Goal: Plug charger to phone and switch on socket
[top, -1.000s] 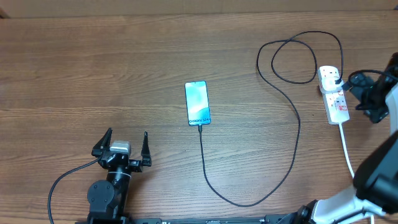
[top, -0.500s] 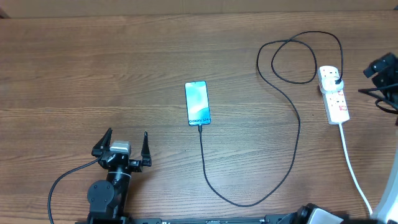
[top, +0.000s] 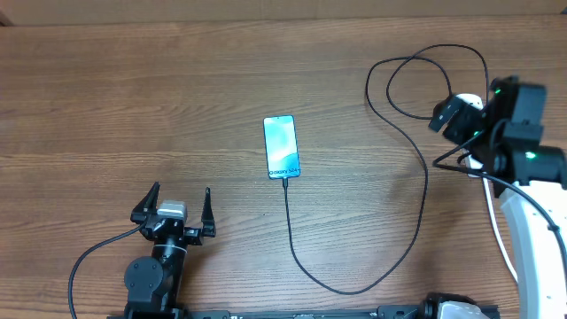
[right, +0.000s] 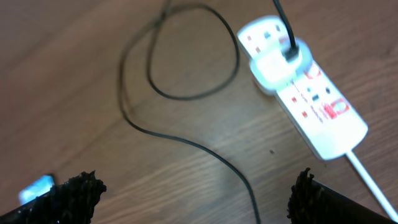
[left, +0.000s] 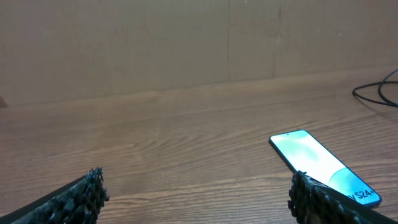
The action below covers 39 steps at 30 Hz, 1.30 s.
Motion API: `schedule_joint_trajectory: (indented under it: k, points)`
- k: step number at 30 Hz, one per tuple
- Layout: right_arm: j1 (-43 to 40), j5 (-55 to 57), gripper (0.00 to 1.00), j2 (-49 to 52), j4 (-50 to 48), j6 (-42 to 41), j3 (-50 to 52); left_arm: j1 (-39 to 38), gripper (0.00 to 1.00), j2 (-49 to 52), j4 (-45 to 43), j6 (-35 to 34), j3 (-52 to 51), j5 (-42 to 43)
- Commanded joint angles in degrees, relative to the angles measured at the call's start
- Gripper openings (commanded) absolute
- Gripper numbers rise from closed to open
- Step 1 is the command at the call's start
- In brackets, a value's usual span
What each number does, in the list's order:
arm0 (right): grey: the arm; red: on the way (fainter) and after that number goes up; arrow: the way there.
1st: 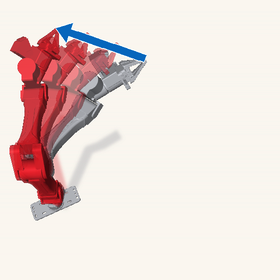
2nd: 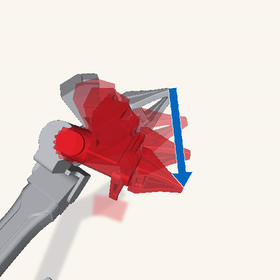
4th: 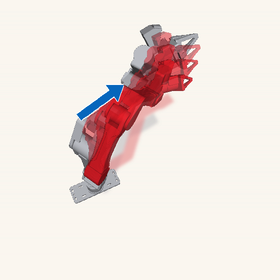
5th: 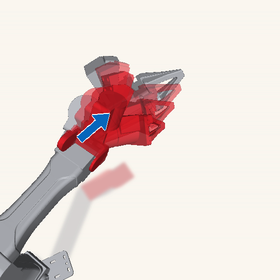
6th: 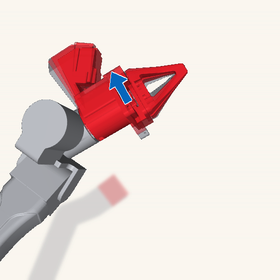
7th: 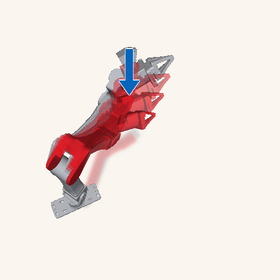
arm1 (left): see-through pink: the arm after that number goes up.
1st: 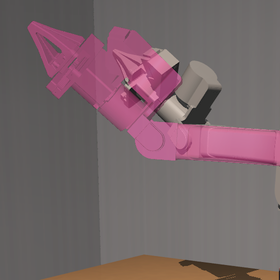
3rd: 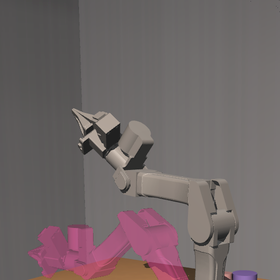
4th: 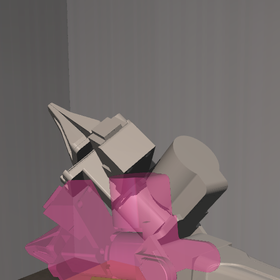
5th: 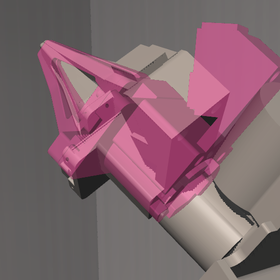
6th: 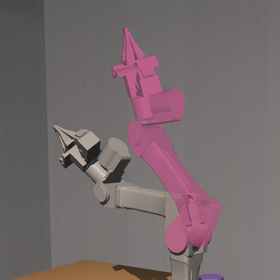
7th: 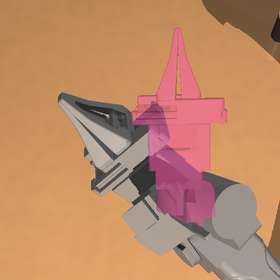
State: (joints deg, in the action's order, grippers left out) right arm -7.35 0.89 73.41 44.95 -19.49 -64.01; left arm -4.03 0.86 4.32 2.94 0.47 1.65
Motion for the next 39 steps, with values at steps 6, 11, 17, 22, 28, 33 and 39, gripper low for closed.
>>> schedule_joint_trajectory:
  k: [6,11,17,22,28,33,39]
  points:
    - [0.24,2.01,1.0,-0.28,-10.99,0.94,17.66,-0.02,1.0,-0.61,0.13,0.92,-0.2,-0.17]
    - [0.28,-0.52,1.0,-0.63,-25.29,0.94,30.73,-0.02,1.0,-0.61,0.13,0.94,-0.2,-0.17]
    - [0.28,-3.43,1.0,-1.42,-33.07,0.92,40.5,-0.02,1.0,-0.61,0.13,0.92,-0.2,-0.17]
    - [0.28,-3.32,1.0,-2.62,-28.72,0.94,40.79,-0.02,1.0,-0.61,0.13,0.94,-0.2,-0.17]
    - [0.28,-3.63,1.0,-4.13,-39.58,1.99,45.72,-0.02,0.99,-0.61,0.13,0.92,-0.2,-0.17]
    - [0.28,-4.46,1.0,-6.88,-53.0,2.03,53.16,-0.02,0.99,-0.61,0.13,0.94,-0.2,-0.17]
    - [0.28,-4.44,1.0,-11.06,-60.46,1.99,59.6,-0.02,1.0,-0.61,0.13,0.94,-0.2,-0.2]
